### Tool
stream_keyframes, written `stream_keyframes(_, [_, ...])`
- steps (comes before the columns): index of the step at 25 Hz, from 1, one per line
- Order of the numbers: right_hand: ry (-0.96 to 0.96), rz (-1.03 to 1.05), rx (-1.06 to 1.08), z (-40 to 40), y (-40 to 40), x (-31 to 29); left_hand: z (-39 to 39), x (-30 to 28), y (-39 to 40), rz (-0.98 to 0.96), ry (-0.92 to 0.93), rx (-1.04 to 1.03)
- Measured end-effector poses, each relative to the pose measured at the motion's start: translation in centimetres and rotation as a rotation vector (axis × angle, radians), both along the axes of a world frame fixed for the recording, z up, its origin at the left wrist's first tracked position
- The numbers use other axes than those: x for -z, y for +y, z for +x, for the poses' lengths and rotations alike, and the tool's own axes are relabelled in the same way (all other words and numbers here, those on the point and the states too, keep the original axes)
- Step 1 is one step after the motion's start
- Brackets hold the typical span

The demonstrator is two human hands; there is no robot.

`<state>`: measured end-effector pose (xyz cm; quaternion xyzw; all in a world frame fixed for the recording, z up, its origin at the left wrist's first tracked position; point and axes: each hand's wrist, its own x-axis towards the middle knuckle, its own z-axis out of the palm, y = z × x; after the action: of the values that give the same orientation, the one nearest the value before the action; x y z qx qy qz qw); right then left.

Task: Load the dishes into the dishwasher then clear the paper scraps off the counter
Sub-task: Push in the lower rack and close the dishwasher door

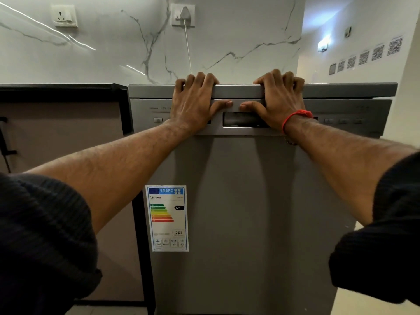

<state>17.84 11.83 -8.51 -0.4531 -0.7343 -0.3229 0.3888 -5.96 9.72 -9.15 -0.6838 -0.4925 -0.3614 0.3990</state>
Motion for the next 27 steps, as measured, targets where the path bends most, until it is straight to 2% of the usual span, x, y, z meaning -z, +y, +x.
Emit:
stream_keyframes(4, [0.004,-0.068,0.001,0.2,-0.6,-0.8,0.2,-0.3,-1.1,-0.047,-0.051,-0.002])
stream_keyframes(12, [-0.04,-0.305,0.122,-0.6,-3.0,-3.0,0.8,-2.4,-3.8,-0.305,-0.199,0.068])
stream_keyframes(18, [-0.064,-0.562,0.2,-2.6,-4.9,-6.9,-1.2,-6.9,-4.8,-0.664,-0.179,0.157])
stream_keyframes(22, [-0.072,-0.785,0.19,-2.9,-5.5,-10.2,-3.5,-11.1,-4.0,-1.05,-0.083,0.194])
stream_keyframes(24, [-0.081,-0.9,0.185,-2.8,-5.6,-11.6,-4.2,-12.6,-3.4,-1.236,-0.136,0.231])
stream_keyframes(27, [-0.026,-1.083,0.177,-2.9,-5.5,-13.9,-4.4,-13.5,-3.1,-1.363,-0.191,0.264])
